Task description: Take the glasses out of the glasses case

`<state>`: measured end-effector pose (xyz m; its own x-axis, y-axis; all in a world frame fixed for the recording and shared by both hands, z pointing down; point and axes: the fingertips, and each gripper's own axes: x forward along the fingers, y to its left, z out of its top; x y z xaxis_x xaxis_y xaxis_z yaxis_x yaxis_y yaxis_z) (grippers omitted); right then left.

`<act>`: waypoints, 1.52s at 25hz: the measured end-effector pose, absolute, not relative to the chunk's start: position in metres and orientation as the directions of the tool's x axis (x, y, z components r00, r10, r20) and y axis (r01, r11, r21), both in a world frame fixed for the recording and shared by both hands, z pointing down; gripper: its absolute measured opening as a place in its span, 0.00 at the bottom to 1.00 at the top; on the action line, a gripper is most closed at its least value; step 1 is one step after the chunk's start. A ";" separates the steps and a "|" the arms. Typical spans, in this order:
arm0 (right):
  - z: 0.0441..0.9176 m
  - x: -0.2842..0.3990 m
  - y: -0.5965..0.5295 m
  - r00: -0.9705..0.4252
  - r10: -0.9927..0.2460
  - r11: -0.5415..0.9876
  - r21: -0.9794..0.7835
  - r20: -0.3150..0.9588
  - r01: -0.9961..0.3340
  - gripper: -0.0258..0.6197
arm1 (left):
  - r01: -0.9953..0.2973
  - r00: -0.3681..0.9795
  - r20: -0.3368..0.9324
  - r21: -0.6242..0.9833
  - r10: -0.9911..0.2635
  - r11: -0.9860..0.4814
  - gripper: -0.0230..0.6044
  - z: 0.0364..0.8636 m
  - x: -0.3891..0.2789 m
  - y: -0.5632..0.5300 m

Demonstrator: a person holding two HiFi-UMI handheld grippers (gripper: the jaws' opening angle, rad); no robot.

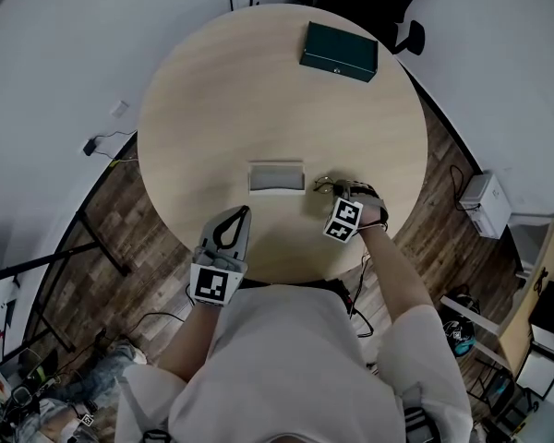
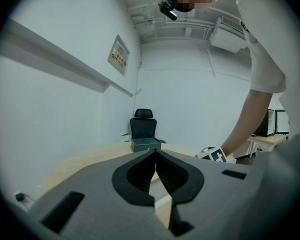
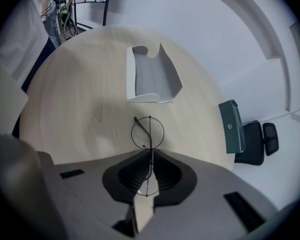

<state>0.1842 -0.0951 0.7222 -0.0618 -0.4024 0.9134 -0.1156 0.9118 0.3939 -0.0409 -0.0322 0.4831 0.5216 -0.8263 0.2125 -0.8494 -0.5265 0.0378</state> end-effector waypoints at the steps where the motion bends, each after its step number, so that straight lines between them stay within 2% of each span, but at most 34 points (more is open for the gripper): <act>1: 0.726 0.186 -0.093 -0.060 -0.391 0.915 0.381 0.918 -0.132 0.07 | -0.847 0.525 0.214 0.034 -0.824 -0.531 0.05 0.483 -0.041 -0.031; 15: 0.699 0.183 -0.099 -0.031 -0.473 0.874 0.464 0.880 -0.146 0.07 | -0.838 0.539 0.197 0.026 -0.819 -0.545 0.05 0.475 -0.048 -0.018; 23: 0.651 0.171 -0.095 -0.072 -0.566 0.809 0.537 0.821 -0.238 0.06 | -0.821 0.562 0.181 0.005 -0.807 -0.571 0.05 0.468 -0.050 -0.009; 30: 0.582 0.135 -0.083 -0.197 -0.660 0.722 0.540 0.725 -0.433 0.06 | -0.812 0.572 0.173 -0.016 -0.801 -0.583 0.05 0.457 -0.050 0.000; 38: 0.503 0.113 -0.058 -0.328 -0.762 0.566 0.330 0.558 -0.755 0.06 | -0.828 0.546 0.130 -0.066 -0.828 -0.556 0.05 0.433 -0.063 0.000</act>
